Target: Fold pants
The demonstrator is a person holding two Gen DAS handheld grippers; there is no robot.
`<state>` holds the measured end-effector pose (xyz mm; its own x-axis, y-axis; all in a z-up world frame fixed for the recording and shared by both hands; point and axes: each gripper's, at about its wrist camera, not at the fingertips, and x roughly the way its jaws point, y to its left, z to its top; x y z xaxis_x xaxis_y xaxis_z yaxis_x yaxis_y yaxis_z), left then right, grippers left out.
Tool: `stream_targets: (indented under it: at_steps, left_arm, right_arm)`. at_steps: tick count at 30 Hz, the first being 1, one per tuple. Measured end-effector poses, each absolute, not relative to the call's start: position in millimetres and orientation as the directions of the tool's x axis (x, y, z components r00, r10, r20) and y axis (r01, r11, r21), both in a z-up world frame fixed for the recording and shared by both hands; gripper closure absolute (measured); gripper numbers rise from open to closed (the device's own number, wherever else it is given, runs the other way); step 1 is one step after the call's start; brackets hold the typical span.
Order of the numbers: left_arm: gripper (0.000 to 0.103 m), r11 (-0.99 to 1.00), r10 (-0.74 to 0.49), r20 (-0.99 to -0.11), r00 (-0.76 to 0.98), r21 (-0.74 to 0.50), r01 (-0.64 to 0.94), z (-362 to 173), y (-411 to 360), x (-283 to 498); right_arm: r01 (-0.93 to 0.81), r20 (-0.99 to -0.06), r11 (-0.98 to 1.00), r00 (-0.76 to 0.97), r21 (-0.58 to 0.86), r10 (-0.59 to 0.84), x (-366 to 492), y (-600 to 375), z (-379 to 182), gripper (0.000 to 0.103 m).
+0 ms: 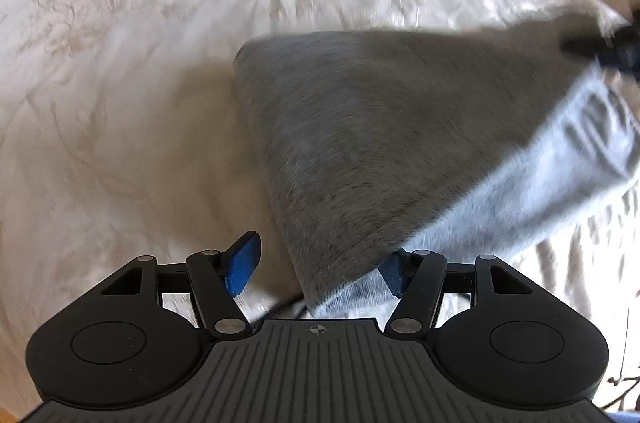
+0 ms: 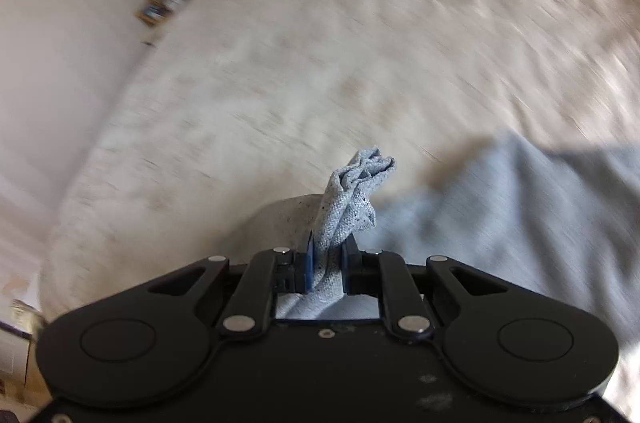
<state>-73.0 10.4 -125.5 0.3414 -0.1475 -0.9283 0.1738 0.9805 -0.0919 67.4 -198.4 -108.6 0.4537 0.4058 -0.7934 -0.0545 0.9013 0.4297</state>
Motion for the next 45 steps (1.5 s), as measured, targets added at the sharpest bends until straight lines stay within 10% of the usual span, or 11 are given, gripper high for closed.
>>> stream_targets:
  at_steps: [7,13,31,33,35,37,45]
  left_arm:
    - [0.043,0.990,-0.098,-0.952,0.289,-0.063,0.130,-131,19,-79]
    - [0.043,0.992,-0.102,-0.925,0.365,-0.066,0.110,-90,27,-73]
    - [0.043,0.987,-0.130,-0.921,0.366,-0.086,0.134,-84,7,-45]
    - [0.043,0.988,-0.121,-0.920,0.374,-0.077,0.131,-86,6,-36]
    - [0.043,0.988,-0.121,-0.916,0.382,-0.075,0.134,-87,3,-28]
    - [0.043,0.987,-0.123,-0.912,0.390,-0.070,0.147,-87,0,-21]
    - [0.042,0.983,-0.134,-0.901,0.412,-0.070,0.169,-96,-17,5]
  right_arm:
    - [-0.044,-0.885,0.913,0.230,0.406,0.405,45,-224,-175,0.082]
    - [-0.076,-0.821,0.894,0.366,0.442,0.438,59,-246,-148,0.031]
    - [-0.142,-0.830,0.883,0.303,0.447,0.469,114,-212,-224,0.018]
    - [-0.131,-0.835,0.883,0.288,0.450,0.468,116,-209,-226,0.022]
    - [-0.107,-0.842,0.888,0.286,0.447,0.458,116,-210,-222,0.071]
    - [-0.113,-0.831,0.884,0.304,0.454,0.466,114,-213,-212,0.087]
    - [-0.213,-0.800,0.898,0.408,0.386,0.440,95,-235,-153,0.094]
